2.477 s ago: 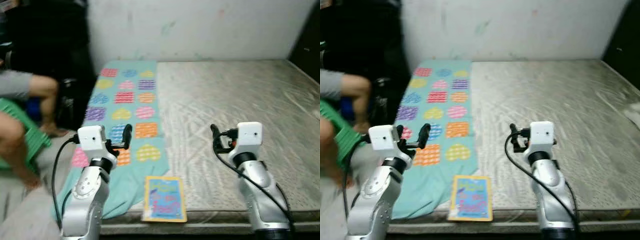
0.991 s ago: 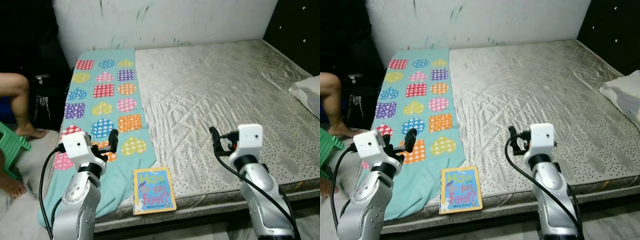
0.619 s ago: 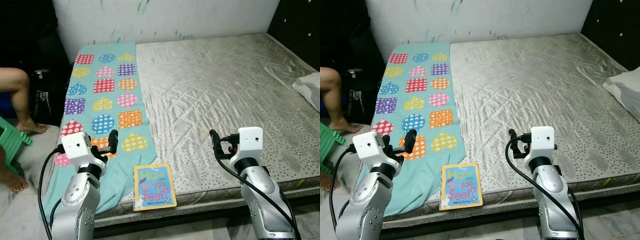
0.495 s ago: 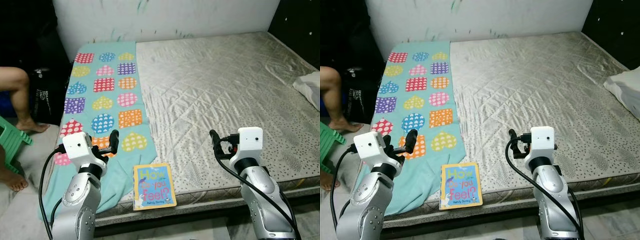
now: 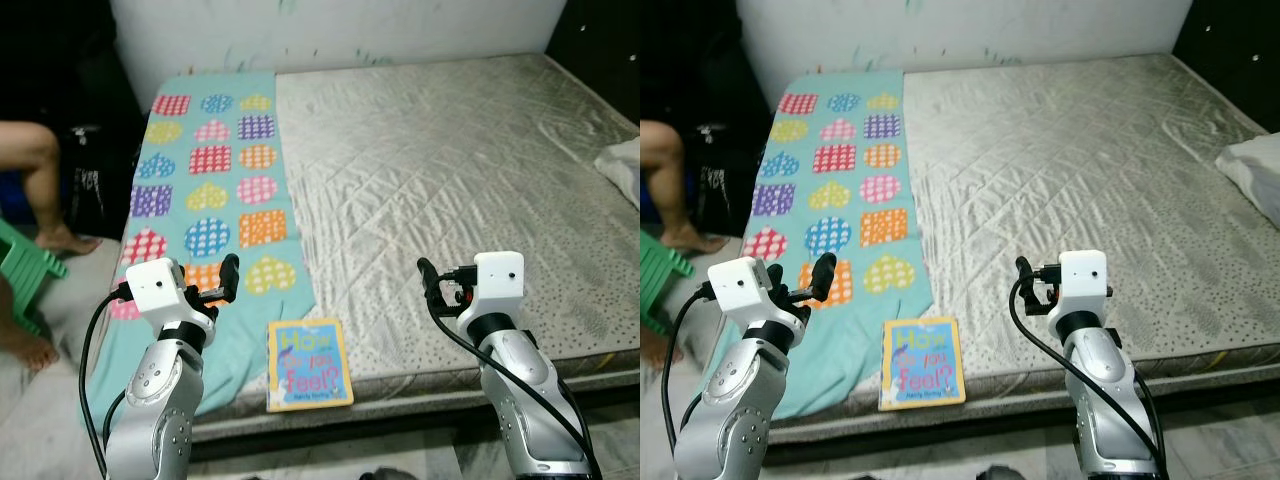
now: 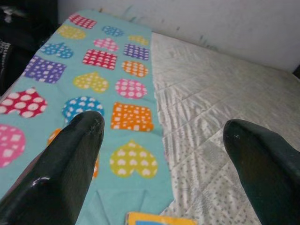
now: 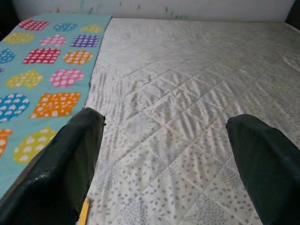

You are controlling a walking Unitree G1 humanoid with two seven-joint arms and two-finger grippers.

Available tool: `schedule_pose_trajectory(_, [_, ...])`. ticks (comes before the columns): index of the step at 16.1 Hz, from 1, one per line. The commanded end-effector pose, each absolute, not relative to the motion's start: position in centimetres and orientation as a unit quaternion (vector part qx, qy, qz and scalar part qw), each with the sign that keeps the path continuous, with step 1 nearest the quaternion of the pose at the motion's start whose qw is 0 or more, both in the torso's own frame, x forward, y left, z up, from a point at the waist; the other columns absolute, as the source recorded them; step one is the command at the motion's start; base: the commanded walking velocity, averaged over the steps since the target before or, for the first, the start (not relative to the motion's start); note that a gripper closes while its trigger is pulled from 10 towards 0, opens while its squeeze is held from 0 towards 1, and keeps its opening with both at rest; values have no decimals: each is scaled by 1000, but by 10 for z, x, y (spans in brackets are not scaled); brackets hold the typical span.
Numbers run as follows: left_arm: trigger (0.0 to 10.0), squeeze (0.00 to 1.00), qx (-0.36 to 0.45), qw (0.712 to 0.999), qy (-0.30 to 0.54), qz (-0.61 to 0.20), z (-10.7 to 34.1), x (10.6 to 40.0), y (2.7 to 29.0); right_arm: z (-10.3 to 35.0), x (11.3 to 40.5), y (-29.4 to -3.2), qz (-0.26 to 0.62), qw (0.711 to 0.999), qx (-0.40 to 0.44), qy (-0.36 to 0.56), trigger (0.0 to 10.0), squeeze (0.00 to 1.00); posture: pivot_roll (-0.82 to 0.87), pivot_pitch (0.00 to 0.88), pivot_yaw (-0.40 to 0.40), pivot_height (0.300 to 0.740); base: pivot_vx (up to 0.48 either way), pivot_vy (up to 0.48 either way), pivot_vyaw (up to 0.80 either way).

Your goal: Clean up the room

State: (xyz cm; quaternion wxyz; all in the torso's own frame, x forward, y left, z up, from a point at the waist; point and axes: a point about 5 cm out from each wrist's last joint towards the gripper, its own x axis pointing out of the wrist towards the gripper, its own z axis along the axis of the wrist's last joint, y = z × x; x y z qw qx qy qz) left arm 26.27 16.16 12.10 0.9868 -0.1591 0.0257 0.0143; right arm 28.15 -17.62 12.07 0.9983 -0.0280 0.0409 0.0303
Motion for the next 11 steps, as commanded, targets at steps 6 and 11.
schedule_pose_trajectory(6, [10000, 0, -151, 988, 23, 21, 121, 264, 162, 125, 284, -172, 52, 998, -25, 35, 10000, 0, -202, 100, 36, 666, 0, 0, 0])
schedule_pose_trajectory(11, [10000, 0, -145, 989, 21, 32, 122, 264, 164, 126, 286, -169, 67, 997, -27, 33, 10000, 0, -200, 92, 30, 666, 0, 0, 0])
